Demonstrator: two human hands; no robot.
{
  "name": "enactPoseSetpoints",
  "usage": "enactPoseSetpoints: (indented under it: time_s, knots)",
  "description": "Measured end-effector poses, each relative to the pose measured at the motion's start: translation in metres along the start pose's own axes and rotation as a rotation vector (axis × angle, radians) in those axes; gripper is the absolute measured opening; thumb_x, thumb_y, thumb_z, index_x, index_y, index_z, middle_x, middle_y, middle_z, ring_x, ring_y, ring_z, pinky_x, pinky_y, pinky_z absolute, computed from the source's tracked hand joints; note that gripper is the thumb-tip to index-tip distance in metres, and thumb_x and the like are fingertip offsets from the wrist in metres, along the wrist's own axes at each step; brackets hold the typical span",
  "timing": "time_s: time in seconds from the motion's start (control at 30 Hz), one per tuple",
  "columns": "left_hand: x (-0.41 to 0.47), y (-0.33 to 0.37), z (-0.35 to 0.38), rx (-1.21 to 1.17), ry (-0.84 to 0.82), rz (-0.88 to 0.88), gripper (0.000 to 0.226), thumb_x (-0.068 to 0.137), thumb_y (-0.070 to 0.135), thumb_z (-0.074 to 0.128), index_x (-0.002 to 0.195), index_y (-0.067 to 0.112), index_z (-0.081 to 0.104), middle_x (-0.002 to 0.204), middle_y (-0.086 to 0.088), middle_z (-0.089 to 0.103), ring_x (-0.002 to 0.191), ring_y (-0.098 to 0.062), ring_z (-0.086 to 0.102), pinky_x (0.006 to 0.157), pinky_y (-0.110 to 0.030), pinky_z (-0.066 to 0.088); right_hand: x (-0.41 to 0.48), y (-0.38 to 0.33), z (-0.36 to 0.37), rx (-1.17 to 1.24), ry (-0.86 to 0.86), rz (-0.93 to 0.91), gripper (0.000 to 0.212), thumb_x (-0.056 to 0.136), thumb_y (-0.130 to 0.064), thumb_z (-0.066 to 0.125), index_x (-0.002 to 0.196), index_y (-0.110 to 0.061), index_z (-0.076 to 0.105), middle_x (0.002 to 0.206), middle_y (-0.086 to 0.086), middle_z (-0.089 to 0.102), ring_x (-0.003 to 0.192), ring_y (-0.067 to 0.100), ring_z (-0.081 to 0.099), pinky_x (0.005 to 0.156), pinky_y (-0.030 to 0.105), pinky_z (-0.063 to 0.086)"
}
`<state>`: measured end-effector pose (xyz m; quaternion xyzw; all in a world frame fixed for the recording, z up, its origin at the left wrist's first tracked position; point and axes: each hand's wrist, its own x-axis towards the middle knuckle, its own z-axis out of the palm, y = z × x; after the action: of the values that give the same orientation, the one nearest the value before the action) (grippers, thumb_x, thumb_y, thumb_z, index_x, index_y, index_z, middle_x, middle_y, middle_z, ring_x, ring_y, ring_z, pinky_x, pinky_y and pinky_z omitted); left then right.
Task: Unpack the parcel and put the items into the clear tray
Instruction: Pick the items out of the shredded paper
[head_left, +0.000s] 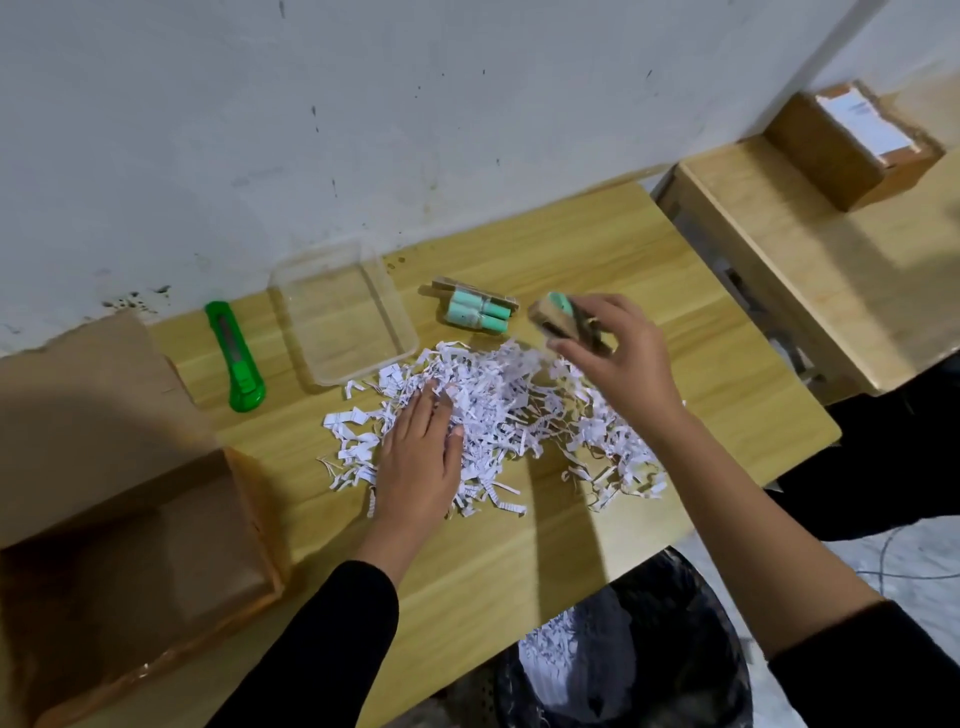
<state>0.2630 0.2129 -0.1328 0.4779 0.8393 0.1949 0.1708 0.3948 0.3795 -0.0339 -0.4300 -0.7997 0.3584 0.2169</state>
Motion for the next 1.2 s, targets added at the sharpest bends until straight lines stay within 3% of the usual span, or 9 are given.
enactPoseSetpoints:
  time_s: [0.1, 0.23, 0.4, 0.6, 0.7, 0.9, 1.03, 1.2]
  knots:
    - [0.000, 0.000, 0.002, 0.010, 0.020, 0.000, 0.066, 0.088, 0.046, 0.009, 0.135, 0.015, 0.044, 0.155, 0.003, 0.023, 0.143, -0.016, 0.021, 0.114, -0.035, 0.020, 0.031, -0.001, -0.001, -0.046, 0.052, 0.000, 0.050, 0.077, -0.018, 0.072, 0.124, -0.008, 0.056, 0.120, 0.008, 0.057, 0.101, 0.014, 0.051, 0.095, 0.027, 0.045]
    - [-0.001, -0.002, 0.001, 0.008, -0.014, -0.005, 0.065, 0.089, 0.047, 0.008, 0.139, 0.018, 0.039, 0.156, 0.005, 0.019, 0.144, -0.013, 0.017, 0.115, -0.032, 0.015, 0.072, 0.010, 0.023, -0.177, -0.030, 0.072, 0.047, 0.078, -0.015, 0.072, 0.122, -0.004, 0.057, 0.119, 0.014, 0.055, 0.097, 0.021, 0.053, 0.089, 0.021, 0.039]
    - [0.001, -0.003, -0.003, -0.011, -0.045, -0.003, 0.044, 0.099, 0.035, 0.029, 0.139, 0.017, 0.039, 0.156, 0.005, 0.017, 0.144, -0.013, 0.015, 0.116, -0.033, 0.014, 0.086, 0.027, 0.052, -0.271, -0.055, 0.126, 0.040, 0.079, -0.014, 0.070, 0.116, -0.002, 0.060, 0.118, 0.017, 0.053, 0.102, 0.032, 0.054, 0.088, 0.028, 0.039]
    - [0.001, -0.002, -0.002, -0.013, -0.022, 0.000, 0.055, 0.094, 0.042, 0.017, 0.135, 0.018, 0.043, 0.155, 0.004, 0.023, 0.143, -0.016, 0.020, 0.115, -0.035, 0.019, 0.091, 0.031, 0.058, -0.355, -0.040, 0.117, 0.044, 0.079, -0.019, 0.071, 0.117, -0.002, 0.059, 0.117, 0.017, 0.054, 0.101, 0.033, 0.054, 0.091, 0.035, 0.045]
    - [0.001, -0.001, -0.003, -0.018, -0.034, -0.012, 0.045, 0.099, 0.036, 0.027, 0.140, 0.019, 0.037, 0.156, 0.005, 0.020, 0.144, -0.014, 0.016, 0.116, -0.034, 0.015, 0.092, 0.029, 0.059, -0.393, -0.084, 0.102, 0.042, 0.082, -0.019, 0.067, 0.119, -0.002, 0.057, 0.119, 0.017, 0.053, 0.105, 0.033, 0.053, 0.094, 0.038, 0.044]
    - [0.001, 0.003, -0.009, 0.010, -0.045, -0.007, 0.046, 0.099, 0.033, 0.030, 0.144, 0.021, 0.030, 0.156, 0.004, 0.019, 0.144, -0.014, 0.016, 0.116, -0.032, 0.014, 0.072, 0.029, 0.052, -0.375, -0.156, 0.022, 0.045, 0.087, -0.013, 0.056, 0.130, -0.007, 0.046, 0.136, 0.016, 0.043, 0.122, 0.032, 0.044, 0.104, 0.042, 0.041]
    - [0.000, 0.003, -0.017, 0.076, -0.056, 0.002, 0.048, 0.099, 0.035, 0.026, 0.146, 0.024, 0.022, 0.156, 0.004, 0.018, 0.143, -0.015, 0.018, 0.116, -0.036, 0.013, 0.040, 0.032, 0.031, -0.366, -0.136, 0.015, 0.045, 0.090, -0.019, 0.054, 0.134, -0.012, 0.045, 0.142, 0.013, 0.039, 0.126, 0.029, 0.042, 0.102, 0.039, 0.041]
    - [-0.009, -0.004, -0.032, 0.132, 0.087, -0.047, 0.050, 0.098, 0.039, 0.032, 0.144, 0.020, 0.031, 0.153, -0.003, 0.028, 0.140, -0.024, 0.026, 0.112, -0.044, 0.021, -0.018, 0.057, 0.003, -0.386, -0.104, 0.052, 0.052, 0.092, -0.034, 0.051, 0.139, -0.014, 0.039, 0.146, 0.012, 0.036, 0.128, 0.028, 0.041, 0.100, 0.040, 0.040]
